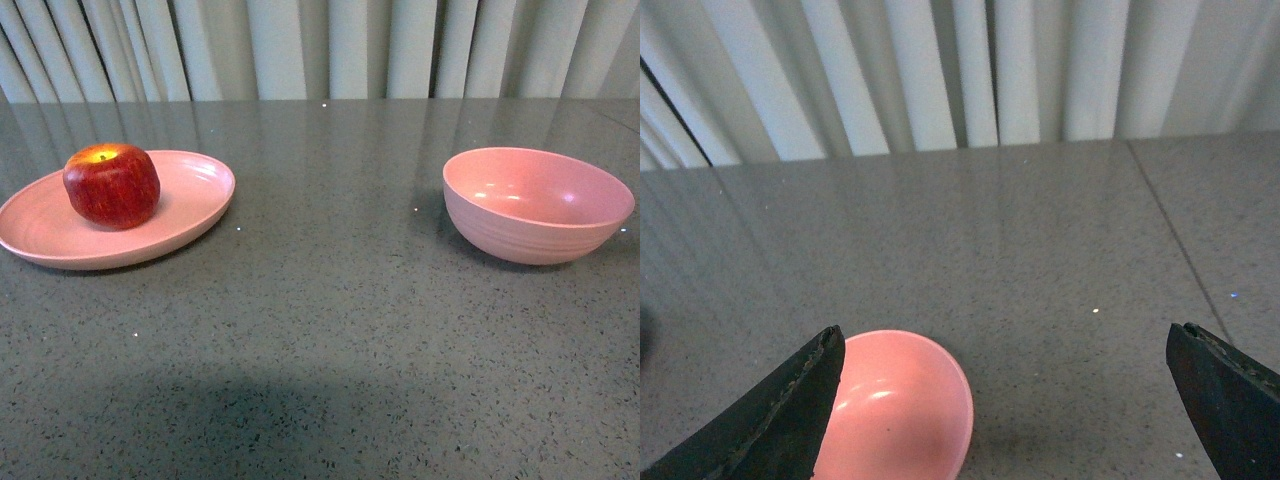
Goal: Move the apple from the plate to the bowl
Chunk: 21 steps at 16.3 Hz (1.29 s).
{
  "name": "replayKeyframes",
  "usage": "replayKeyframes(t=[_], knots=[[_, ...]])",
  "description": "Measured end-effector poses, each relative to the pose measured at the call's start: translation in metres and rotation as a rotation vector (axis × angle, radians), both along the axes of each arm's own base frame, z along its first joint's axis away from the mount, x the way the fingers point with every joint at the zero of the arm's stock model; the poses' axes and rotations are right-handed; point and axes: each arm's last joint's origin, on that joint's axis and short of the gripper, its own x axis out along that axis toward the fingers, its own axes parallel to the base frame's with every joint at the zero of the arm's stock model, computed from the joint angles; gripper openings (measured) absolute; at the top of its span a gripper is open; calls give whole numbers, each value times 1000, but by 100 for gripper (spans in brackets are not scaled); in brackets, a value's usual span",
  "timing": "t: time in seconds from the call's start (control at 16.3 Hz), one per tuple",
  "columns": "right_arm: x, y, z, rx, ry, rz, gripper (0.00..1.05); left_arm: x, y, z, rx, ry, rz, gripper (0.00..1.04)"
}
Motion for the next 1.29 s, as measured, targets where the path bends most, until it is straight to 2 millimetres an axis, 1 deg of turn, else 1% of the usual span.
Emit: replayKeyframes(t=[0.06,0.12,0.18,0.25,0.55,1.23,1.29], knots=[[56,11,-16,-19,193,22,98,0,0,0,0,0,0,98],[89,23,-34,-62,300,19,98,0,0,0,0,0,0,98],[99,29,-53,-95,358,19,98,0,0,0,0,0,0,98],[104,29,-63,-103,382,5,98,0,0,0,0,0,0,98],[113,28,-88,-93,450,-10,98,0,0,0,0,0,0,98],[115,27,-102,-89,475,-24,98,0,0,0,0,0,0,98],[116,27,-103,-80,478,-26,94,0,0,0,0,0,0,98]])
